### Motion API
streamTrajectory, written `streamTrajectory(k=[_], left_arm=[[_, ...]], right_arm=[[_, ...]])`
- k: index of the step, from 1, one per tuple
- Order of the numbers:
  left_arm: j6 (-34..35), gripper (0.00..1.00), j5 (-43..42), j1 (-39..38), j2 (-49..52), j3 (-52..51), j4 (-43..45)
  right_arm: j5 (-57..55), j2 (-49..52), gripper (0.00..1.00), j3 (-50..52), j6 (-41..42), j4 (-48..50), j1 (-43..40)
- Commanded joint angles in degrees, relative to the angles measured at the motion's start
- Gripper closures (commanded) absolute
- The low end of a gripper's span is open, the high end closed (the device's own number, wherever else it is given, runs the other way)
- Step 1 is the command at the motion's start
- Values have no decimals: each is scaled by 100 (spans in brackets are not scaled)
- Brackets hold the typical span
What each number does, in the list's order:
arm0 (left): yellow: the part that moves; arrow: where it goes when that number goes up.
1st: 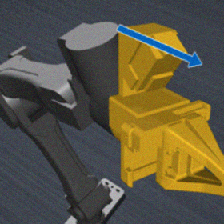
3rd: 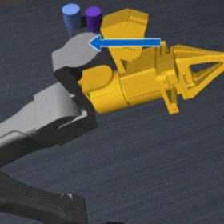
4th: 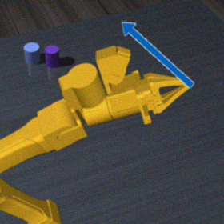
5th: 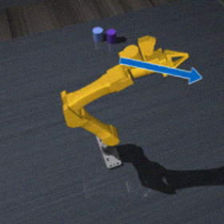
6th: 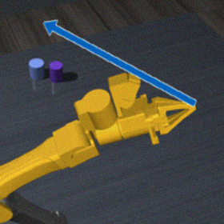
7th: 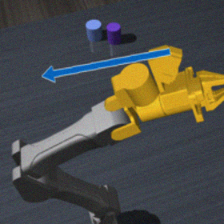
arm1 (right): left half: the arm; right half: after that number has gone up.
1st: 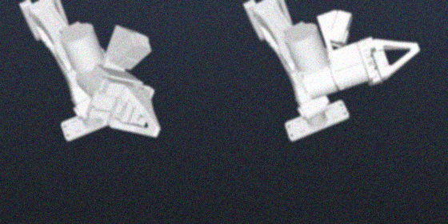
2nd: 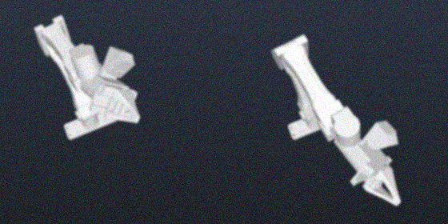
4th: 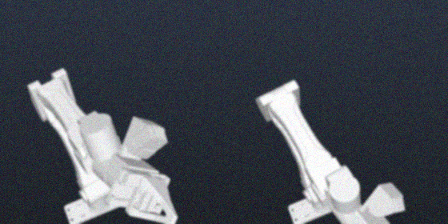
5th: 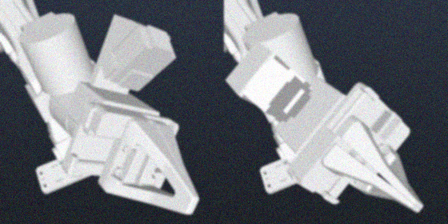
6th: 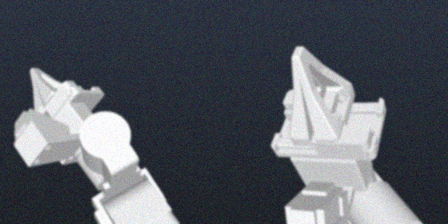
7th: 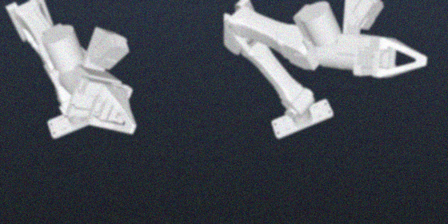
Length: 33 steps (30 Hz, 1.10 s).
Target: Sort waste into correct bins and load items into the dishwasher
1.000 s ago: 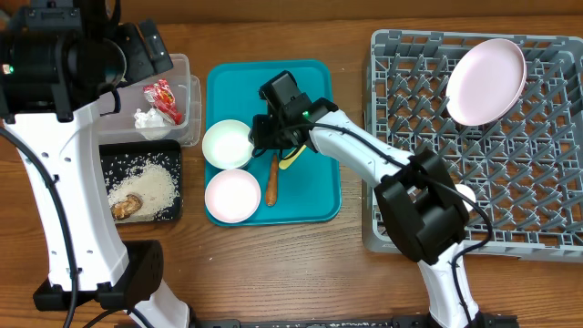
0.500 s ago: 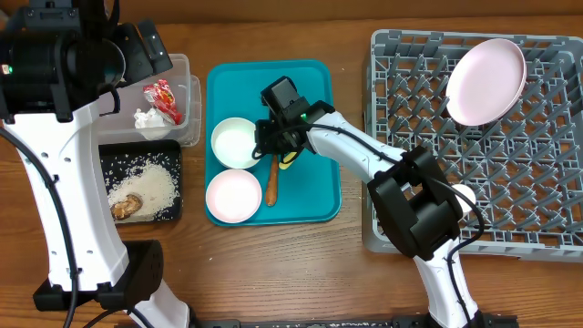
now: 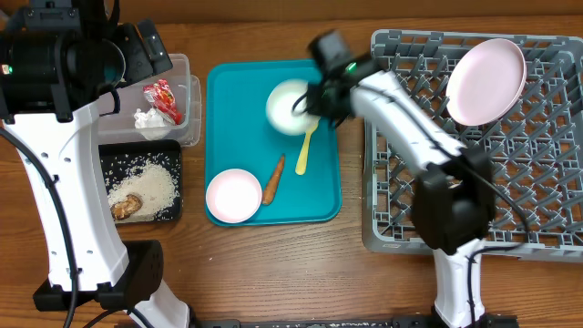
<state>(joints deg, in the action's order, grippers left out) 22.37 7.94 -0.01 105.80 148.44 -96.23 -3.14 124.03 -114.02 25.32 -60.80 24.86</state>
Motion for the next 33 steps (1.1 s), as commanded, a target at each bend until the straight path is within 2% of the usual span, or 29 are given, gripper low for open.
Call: streamTrajectory(k=[1,5,9,12,19,33], left_arm=[[79,0,-50,0,31,52,0],[76,0,-48,0,31,55,0],[79,0,-50,0,31,52,2],[81,0,-50,0,31,55,7],[79,0,-50,0,31,55,4],[81,0,-50,0,31,55,7]], right_arm=[[-2236,-693,96,-721,-177,-299,-103],[-4586,-704,96,-774,-177,-404,-208],[-5998,-599,96,-629,-433,-337,-461],[-6116,-413,96,-595,-846,-280,-765],[-6111,-101,96,-595,-1132,-271,-1325],[-6085,487,94,-595,-2142,457,-1373]])
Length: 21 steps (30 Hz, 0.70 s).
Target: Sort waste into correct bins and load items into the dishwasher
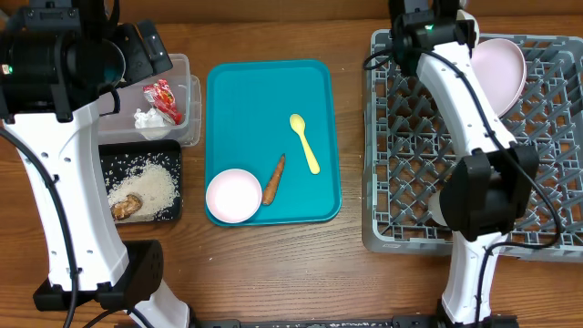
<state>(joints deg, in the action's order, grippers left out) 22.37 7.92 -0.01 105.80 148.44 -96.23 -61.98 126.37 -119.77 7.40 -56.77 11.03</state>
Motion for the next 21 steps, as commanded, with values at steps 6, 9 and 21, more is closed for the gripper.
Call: streamTrajectory(k=[6,9,21], left_arm=[[81,0,-48,0,31,55,7],[81,0,-48,0,31,52,7],[79,0,-46,0,31,55,4]], right_arm=[[-481,472,94,-20,-553,57,24],[-457,492,94,-20,-555,50,26],[-232,492,94,-20,-551,-304,24]])
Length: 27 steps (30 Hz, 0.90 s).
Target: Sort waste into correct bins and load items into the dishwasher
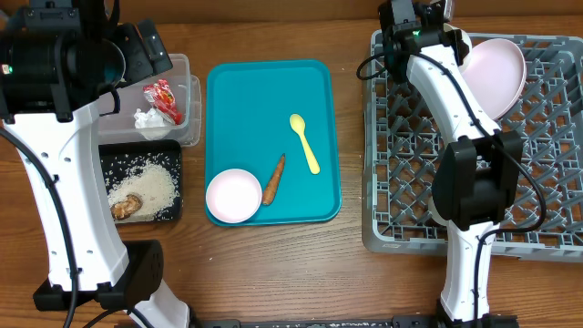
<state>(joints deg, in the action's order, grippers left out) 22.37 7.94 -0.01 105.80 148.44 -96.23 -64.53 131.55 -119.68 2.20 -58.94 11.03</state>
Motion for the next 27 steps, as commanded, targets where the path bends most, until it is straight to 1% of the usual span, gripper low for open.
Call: streamTrajectory(k=[1,8,15,19,23,27], left_arm=[[79,0,-48,0,31,52,4],[79,0,-48,0,31,55,2],[79,0,-48,0,31,55,4],[79,0,-48,0,31,52,4],[79,0,-48,0,31,55,4],[79,0,-48,0,31,55,4]], right_arm=[[24,-26,94,-28,-31,-118,24],[9,-26,95,-28,-31,-245,-39],[11,-26,96,-28,-11,-586,17],[35,-26,96,-28,234,-710,33],[411,-26,96,-28,313,-726,31],[514,-26,96,-28,511,-758,37]])
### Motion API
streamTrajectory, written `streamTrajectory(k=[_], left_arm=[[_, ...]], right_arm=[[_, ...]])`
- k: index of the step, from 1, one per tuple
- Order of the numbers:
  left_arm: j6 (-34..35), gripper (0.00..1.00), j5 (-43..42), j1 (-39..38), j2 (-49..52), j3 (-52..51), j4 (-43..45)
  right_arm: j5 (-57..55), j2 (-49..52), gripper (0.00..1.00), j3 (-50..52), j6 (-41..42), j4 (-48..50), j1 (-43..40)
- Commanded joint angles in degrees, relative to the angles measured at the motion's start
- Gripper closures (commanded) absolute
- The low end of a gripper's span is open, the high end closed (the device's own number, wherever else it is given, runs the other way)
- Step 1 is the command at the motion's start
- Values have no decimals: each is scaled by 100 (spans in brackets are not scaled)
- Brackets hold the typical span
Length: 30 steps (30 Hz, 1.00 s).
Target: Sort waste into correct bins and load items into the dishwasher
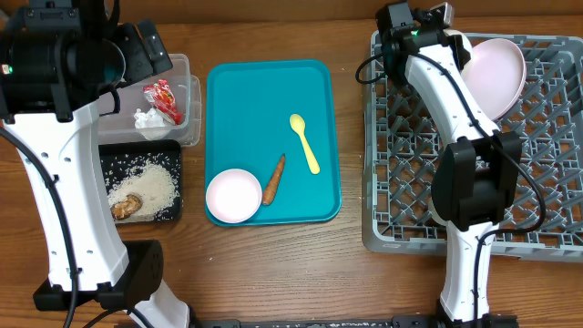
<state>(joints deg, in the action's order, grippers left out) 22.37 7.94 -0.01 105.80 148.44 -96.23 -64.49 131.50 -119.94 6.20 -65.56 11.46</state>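
Note:
On the teal tray [237,100] lie a yellow spoon [304,142], a carrot piece [273,179] and a small pale pink bowl [233,196]. My right arm reaches over the back left corner of the grey dish rack [474,200]. Its gripper [435,16] is seen end-on, so its jaws do not show. A sliver of a white bowl [461,43] shows beside the arm, against the pink plate [496,77] that leans in the rack. My left gripper [148,47] hangs over the clear bin, its jaws unreadable.
A clear bin [182,114] at the left holds a red wrapper [162,94] and crumpled paper. In front of it a black bin [144,187] holds rice and a brown food scrap. The left arm's white links run down the table's left side.
The right wrist has shifted very slightly at the rack's back left corner. Everything on the tray, both bins and the left arm are unchanged.
First my right gripper held a white bowl at the back of the tray, over the spoon's head. Then the bowl was gone from the tray and the arm was over the rack's back left. It has stayed there, the bowl's edge showing beside the pink plate.

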Motion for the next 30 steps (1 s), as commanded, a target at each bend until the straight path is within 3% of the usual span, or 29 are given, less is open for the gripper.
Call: streamTrajectory(k=[1,7,12,20,26,30], left_arm=[[79,0,-48,0,31,55,4],[79,0,-48,0,31,55,4],[79,0,-48,0,31,55,7],[79,0,-48,0,31,55,4],[79,0,-48,0,31,55,7],[79,0,-50,0,31,55,7]], right_arm=[[529,-22,96,-2,111,-111,7],[1338,-22,95,-2,111,-407,125],[1705,-22,81,-2,114,-787,332],[1705,-24,27,-17,157,-916,719],[1759,-90,16,-332,452,-1025,772],[2284,-313,15,-682,450,-1143,772]])
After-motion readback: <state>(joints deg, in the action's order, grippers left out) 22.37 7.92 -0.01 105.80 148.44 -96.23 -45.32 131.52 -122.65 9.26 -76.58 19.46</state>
